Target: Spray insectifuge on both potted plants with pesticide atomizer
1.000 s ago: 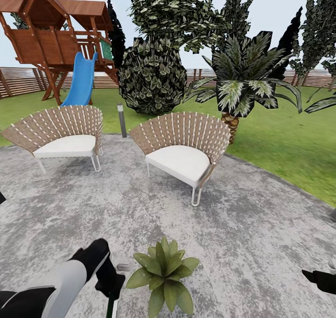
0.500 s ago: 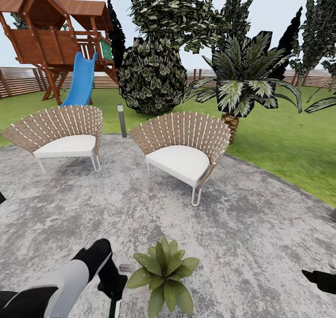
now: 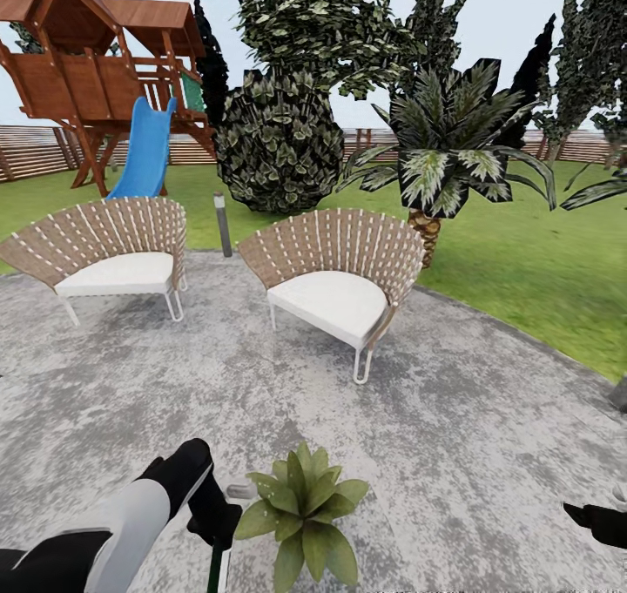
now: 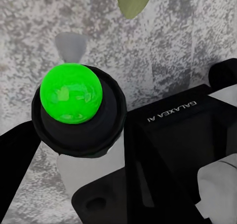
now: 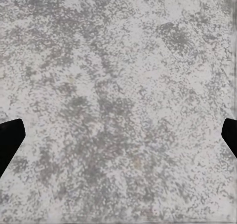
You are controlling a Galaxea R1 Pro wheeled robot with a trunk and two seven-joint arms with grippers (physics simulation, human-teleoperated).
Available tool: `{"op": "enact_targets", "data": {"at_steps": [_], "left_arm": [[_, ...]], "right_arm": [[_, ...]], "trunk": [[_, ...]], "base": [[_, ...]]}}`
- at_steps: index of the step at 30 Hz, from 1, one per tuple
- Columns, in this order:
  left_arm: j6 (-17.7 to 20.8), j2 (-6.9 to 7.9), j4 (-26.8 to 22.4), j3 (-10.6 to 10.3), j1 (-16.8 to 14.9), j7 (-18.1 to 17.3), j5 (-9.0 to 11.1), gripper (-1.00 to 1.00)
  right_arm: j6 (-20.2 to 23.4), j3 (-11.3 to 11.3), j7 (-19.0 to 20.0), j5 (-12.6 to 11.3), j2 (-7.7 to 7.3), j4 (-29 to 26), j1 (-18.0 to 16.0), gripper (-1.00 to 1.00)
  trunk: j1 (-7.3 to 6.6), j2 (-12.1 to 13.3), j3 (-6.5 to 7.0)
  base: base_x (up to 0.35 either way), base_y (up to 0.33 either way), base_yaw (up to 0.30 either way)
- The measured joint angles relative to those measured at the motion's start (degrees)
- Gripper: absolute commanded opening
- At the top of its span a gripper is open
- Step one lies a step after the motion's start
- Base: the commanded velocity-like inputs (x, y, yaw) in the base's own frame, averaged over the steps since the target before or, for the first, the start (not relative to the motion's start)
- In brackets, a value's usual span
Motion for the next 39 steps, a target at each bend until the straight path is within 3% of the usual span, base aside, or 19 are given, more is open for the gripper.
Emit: {"op": "enact_targets", "data": {"at_steps": [10, 17, 29, 39], "left_arm": [[0.06, 0.03, 0.13, -1.03, 0.02, 0.04, 0.08, -1.0], [0.05, 0.18, 0.38, -1.19, 0.24, 0.08, 0.08, -1.0], [0.07, 1.8, 0.99, -1.32, 0.75, 0.26, 0.04, -1.0], [0.0, 2.03, 2.97, -1.48, 0.79, 0.36, 0.02, -1.0]], "right_arm": [[-0.01, 0.0, -0.01, 0.01, 0.01, 0.0, -0.04, 1.0], [-0.01, 0.0, -0.01, 0.02, 0.01, 0.0, -0.03, 1.0], [-0.01, 0.0, 0.0, 0.02, 0.0, 0.03, -0.01, 1.0], [-0.01, 0.0, 0.0, 0.02, 0.0, 0.03, -0.01, 1.0]], "trunk": [[0.0, 0.0, 0.0], [1.53, -2.79, -1.25], [1.54, -2.81, -1.26], [1.54, -2.81, -1.26]], "base": [[0.0, 0.0, -0.049], [0.0, 0.0, 0.0], [0.0, 0.0, 0.0], [0.0, 0.0, 0.0]]}}
